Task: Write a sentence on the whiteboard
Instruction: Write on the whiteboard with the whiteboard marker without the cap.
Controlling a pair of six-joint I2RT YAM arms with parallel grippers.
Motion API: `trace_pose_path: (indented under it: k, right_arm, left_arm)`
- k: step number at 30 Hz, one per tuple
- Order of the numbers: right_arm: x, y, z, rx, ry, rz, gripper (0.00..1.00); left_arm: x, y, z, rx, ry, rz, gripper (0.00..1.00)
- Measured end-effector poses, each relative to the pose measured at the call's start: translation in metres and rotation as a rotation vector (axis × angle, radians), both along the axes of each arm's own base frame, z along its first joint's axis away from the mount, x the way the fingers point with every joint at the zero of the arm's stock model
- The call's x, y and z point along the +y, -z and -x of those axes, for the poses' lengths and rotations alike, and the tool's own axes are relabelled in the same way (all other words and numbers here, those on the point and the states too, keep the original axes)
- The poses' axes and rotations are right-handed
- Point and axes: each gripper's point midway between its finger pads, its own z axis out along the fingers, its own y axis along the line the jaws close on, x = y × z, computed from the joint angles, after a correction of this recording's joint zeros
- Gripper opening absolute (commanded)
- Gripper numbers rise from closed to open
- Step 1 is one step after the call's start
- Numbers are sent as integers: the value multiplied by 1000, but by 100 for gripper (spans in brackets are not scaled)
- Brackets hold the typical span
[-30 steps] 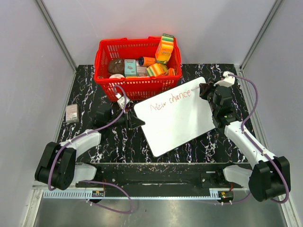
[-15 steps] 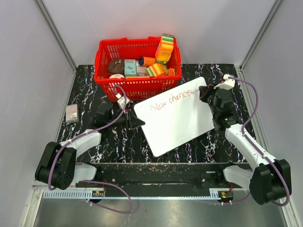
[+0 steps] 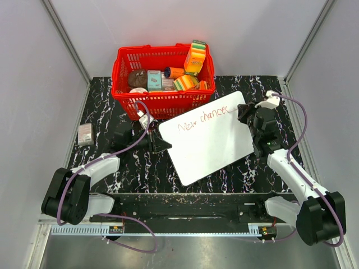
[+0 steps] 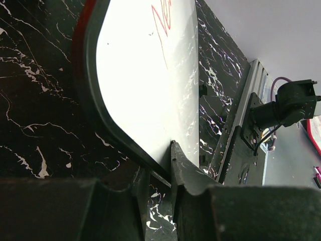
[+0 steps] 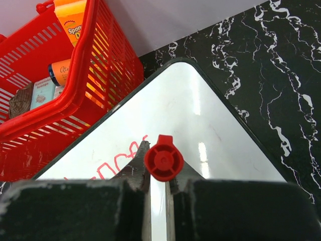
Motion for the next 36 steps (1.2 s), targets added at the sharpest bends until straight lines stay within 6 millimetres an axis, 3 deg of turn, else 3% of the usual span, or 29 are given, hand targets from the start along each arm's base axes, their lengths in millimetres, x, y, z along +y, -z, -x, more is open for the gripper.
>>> trace_pose_path:
  k: [10, 24, 33, 36]
  right_arm:
    - [0, 7, 3, 1, -5, -29, 0]
    - [12, 2, 10, -1, -62, -87, 0]
    - [0, -50, 47, -126, -57, -115, 0]
    - [-2, -58, 55, -143, -58, -119, 0]
  left_arm:
    - [0, 1, 0, 6, -2, -2, 0]
    - [0, 0, 0, 1, 1, -1, 0]
    - [-2, -2, 0, -10, 7, -3, 0]
    - [-4, -2, -1, -11, 12, -6, 11]
